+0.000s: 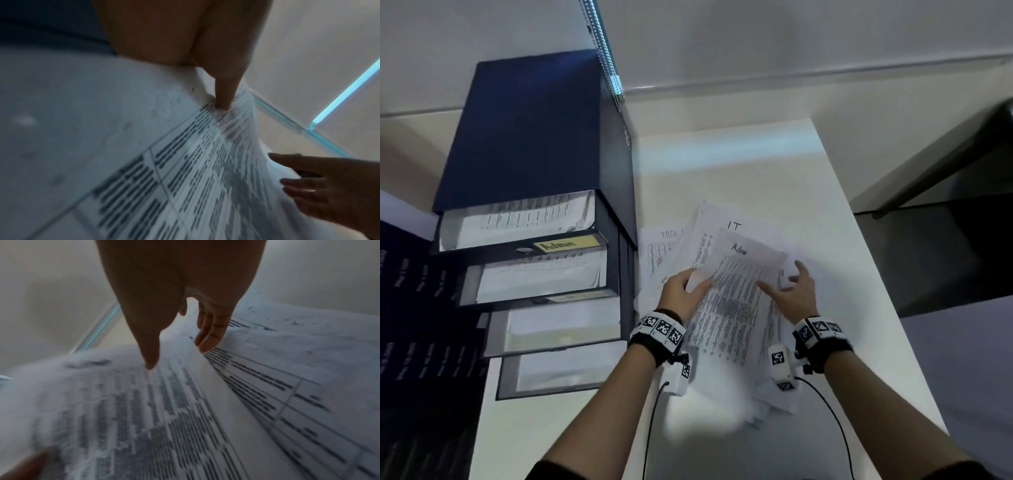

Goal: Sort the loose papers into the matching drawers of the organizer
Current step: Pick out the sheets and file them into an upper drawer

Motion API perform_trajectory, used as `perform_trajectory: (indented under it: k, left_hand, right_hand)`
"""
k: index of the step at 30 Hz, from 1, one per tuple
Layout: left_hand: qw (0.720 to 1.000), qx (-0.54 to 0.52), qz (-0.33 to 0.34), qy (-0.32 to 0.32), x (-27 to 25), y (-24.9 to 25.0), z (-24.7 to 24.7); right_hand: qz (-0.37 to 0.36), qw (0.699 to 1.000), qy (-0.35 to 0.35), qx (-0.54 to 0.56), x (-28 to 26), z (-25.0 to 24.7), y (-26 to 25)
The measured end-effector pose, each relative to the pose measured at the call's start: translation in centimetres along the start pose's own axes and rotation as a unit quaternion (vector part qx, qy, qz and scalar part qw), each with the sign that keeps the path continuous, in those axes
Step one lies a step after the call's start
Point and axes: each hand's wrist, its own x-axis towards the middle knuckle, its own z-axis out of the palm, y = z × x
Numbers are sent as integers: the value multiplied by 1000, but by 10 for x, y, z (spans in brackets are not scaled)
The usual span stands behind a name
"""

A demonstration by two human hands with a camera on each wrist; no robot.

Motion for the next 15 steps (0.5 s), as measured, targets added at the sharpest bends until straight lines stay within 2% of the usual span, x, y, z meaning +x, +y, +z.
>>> perform_trajectory:
  k: [4,8,10,12,15]
  left_hand:
    - [994,-68,81,40,-22,51,-43]
    - [977,-122,128,121,-52,83,-103]
    - [974,-136,123,136,-70,89,-138]
    - [975,-150,89,139,-90,92,-173]
    - [977,-155,40,142,-126,85,-220]
  right_hand:
    - [-48,986,-77,138,-13,-12,-44]
    - [-175,964,-110,167,-49,-15,-114]
    - [-233,946,-162,158,-80,-13,-151]
    - [-273,921,-233,150,-109,-3,-179]
    - [-277,905,-300,120,-140,26,-210]
